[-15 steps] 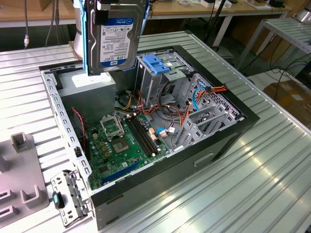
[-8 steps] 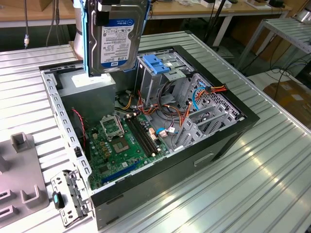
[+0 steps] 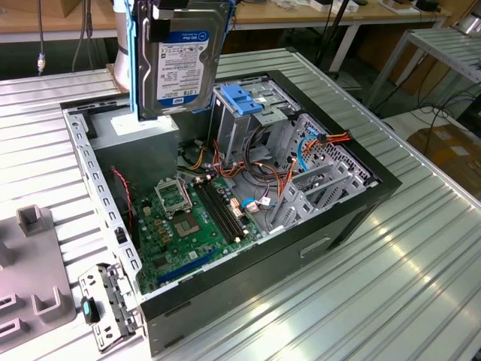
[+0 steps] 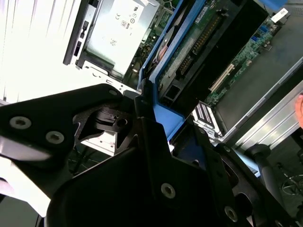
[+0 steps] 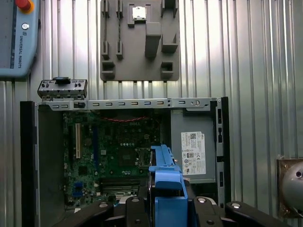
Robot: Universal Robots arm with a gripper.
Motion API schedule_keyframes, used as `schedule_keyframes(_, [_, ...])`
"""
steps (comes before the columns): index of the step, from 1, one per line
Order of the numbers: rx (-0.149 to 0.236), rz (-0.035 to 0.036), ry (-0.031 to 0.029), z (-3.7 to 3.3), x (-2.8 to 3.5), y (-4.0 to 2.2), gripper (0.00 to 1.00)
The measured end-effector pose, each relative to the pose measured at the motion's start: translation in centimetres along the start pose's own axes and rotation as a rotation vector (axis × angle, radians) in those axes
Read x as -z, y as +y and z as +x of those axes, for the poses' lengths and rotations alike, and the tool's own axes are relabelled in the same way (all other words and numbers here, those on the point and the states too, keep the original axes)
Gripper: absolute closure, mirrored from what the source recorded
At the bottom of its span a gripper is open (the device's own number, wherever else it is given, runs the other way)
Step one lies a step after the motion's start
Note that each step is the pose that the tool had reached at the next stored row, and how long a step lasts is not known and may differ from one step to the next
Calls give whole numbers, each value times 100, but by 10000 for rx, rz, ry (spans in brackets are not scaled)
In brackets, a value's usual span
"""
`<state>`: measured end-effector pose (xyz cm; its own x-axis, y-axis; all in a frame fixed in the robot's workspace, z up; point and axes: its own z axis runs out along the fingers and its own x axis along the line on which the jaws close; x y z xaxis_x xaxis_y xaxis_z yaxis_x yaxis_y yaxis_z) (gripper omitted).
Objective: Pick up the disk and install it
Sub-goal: 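Insert the disk into the insertion slot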
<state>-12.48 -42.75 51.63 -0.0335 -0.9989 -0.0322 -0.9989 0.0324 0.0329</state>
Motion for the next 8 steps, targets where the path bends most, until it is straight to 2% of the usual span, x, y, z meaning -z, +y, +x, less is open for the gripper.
schedule_keyframes(8, [-1, 0, -1, 39, -1, -1, 63])
